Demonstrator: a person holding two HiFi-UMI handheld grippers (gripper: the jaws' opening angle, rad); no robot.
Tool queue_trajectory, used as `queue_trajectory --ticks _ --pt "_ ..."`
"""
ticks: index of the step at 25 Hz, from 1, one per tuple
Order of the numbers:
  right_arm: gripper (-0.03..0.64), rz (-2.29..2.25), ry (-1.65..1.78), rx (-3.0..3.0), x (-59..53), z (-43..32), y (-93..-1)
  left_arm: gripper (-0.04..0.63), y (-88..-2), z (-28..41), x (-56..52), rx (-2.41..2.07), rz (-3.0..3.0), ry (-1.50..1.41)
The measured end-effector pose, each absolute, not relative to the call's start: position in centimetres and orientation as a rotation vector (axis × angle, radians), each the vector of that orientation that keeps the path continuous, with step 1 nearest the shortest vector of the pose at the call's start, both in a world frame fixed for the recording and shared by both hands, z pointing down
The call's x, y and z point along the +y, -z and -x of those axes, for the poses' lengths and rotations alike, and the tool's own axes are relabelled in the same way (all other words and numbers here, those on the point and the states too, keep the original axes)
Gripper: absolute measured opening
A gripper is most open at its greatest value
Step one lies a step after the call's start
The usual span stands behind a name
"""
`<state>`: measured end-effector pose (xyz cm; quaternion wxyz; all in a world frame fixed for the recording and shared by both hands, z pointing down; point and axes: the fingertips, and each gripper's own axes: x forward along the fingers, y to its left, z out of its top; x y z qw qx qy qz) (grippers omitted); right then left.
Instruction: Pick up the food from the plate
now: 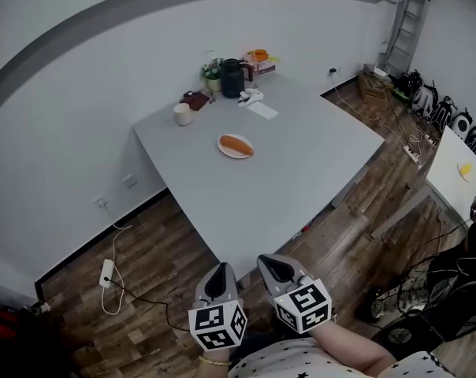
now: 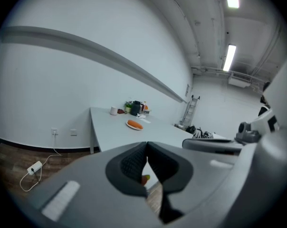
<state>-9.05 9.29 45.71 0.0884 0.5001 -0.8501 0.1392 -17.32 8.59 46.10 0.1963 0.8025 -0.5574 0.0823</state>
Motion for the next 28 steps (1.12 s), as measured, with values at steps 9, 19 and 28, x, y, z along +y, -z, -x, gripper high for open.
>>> queue_trajectory --ticks 9,19,28 --pt "-0.003 -1.462 -0.386 -2.528 0.1 6.5 -46.5 0.008 -46.5 14.8 0.0 -1.600 -2.234 -0.231" --pt "-0.003 -1.301 -0.385 -2.510 -14.5 1.2 -47.2 0.008 -46.5 9.1 -13.2 -1.686 -2.178 -0.229" --pt "0.026 -1.088 -0.370 -2.437 -26.2 0.4 -50.2 0.008 -49.8 6.3 -21.5 -1.724 -2.121 -0.353"
